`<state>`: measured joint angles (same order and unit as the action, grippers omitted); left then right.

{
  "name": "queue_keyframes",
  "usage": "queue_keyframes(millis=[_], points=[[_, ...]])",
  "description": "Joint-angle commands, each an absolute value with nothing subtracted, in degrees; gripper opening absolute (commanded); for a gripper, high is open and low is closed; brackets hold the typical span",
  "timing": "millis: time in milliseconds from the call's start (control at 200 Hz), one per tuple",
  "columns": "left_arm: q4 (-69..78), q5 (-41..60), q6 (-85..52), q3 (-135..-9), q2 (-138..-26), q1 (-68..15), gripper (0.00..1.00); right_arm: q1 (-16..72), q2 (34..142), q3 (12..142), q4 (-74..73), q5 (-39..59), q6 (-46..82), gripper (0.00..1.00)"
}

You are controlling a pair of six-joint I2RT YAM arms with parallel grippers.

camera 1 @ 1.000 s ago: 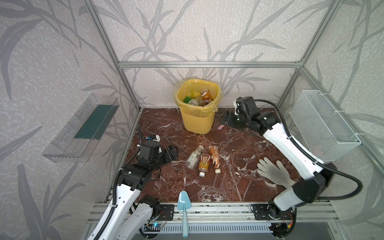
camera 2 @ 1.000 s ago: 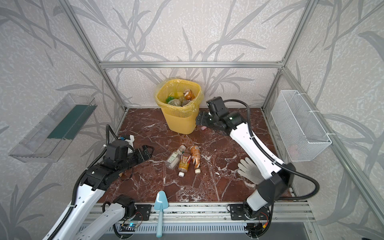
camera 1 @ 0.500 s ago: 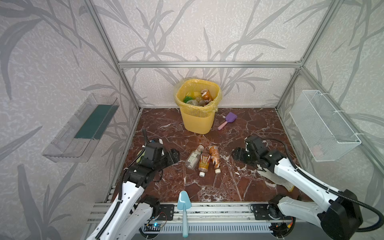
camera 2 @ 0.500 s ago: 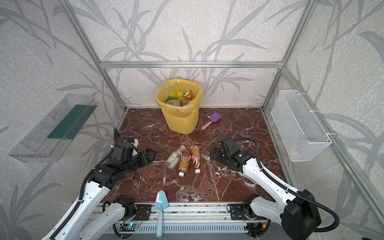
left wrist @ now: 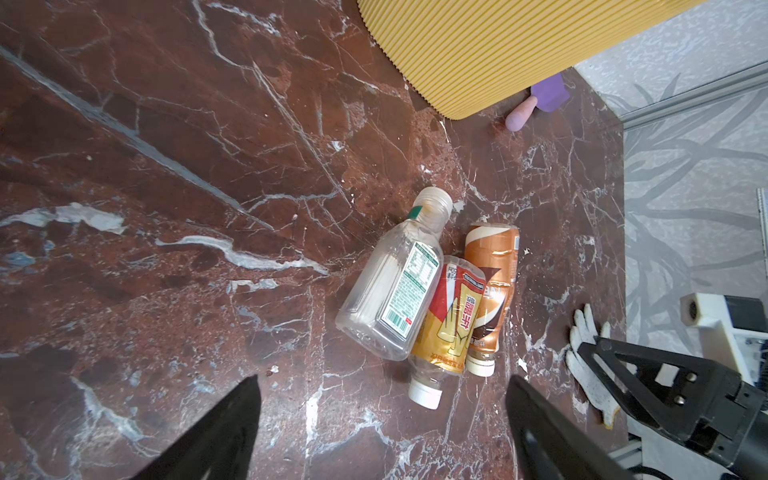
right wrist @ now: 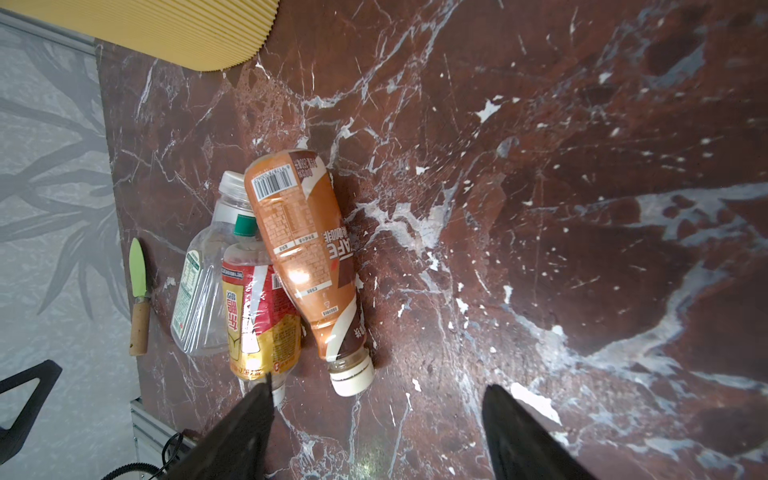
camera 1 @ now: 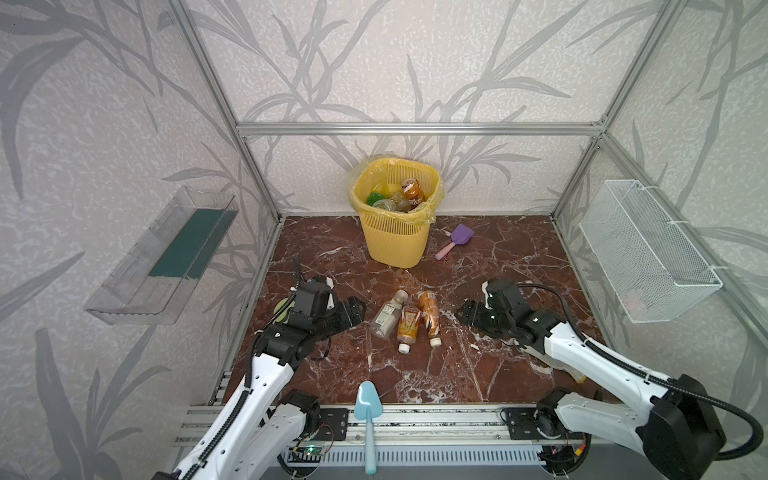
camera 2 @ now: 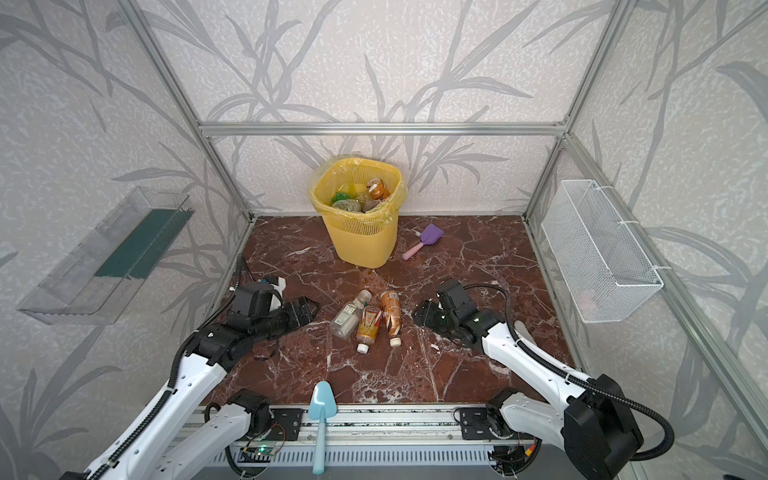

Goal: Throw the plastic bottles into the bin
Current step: 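Return the right gripper over the bottle pile, then lower the left gripper onto the clear green-labeled bottle and close it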

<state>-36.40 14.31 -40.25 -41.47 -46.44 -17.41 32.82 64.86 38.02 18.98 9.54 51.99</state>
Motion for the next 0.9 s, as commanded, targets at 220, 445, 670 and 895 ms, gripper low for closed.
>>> queue_keyframes(millis=[220, 445, 670, 895], points=[[-33.33, 15.05, -37.75, -42.11, -52.77, -22.54, 0.91, 33.84, 66.27, 34.36, 13.04, 12.84, 55.46, 0.79], [-33.20, 9.51, -35.15, -44.89, -59.37, -27.37, 0.91, 33.89, 65.48, 33.96, 12.52, 13.26, 55.90, 0.79], [-28.13, 10.40, -34.04, -45.24, -64.83, -28.47, 0.92, 33.88, 64.72, 33.79, 13.08, 13.20, 55.81, 0.78], [-27.47, 9.92, -32.34, -46.95, -69.83, -28.56, 0.92, 33.91, 64.31, 33.54, 13.25, 13.01, 55.89, 0.78]])
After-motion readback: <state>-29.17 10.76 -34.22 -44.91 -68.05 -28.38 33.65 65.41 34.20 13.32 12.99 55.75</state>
